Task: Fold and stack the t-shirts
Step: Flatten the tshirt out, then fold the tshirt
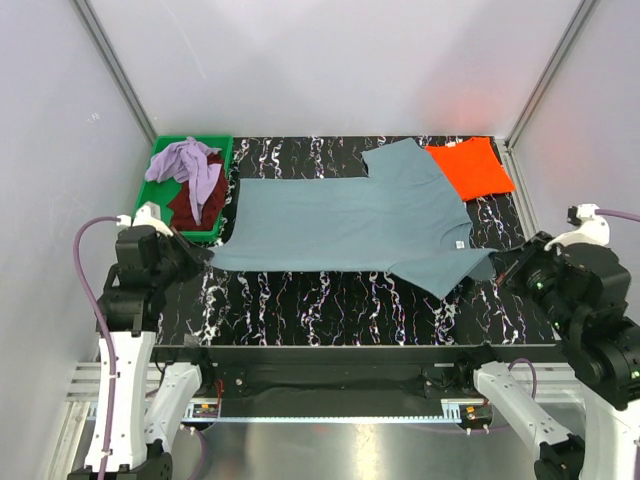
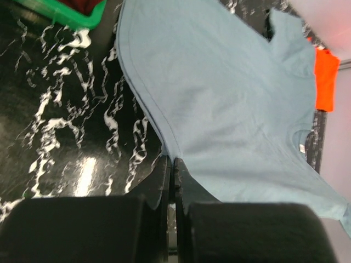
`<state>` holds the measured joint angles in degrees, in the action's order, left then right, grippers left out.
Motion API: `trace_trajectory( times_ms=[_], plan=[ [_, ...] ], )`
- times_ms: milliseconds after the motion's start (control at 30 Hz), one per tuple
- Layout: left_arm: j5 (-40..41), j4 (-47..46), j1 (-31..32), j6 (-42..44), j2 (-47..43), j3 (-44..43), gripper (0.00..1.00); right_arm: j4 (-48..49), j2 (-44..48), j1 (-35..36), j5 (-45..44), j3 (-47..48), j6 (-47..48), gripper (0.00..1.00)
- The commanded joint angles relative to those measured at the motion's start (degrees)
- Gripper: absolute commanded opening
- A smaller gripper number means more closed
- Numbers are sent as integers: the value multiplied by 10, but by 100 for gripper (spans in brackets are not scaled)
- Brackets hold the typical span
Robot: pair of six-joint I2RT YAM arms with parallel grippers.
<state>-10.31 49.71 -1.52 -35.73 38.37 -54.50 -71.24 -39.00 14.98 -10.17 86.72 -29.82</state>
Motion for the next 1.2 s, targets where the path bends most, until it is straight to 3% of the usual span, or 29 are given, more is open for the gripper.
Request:
trace_trajectory(
  times_ms=[0,233,333,567,833,1167],
  plan=[
    [13,16,-2,21,-1,27,0,-88,-26,-1,-19,-30,-5,0],
    [-30,-56,-2,-8,31,123,0,-40,-27,-1,-2,-140,-49,0],
    [-28,-73,-2,-10,61,126,0,0,-49,-1,-7,-161,-58,0],
    [-9,-137,-2,-29,140,133,0,72,-86,-1,-97,-200,-66,0],
    [30,-177,-2,-38,274,87,0,144,-211,-1,-202,-212,-55,0],
    [42,-195,-2,-41,361,12,0,225,-294,-2,-200,-150,12,0]
  ],
)
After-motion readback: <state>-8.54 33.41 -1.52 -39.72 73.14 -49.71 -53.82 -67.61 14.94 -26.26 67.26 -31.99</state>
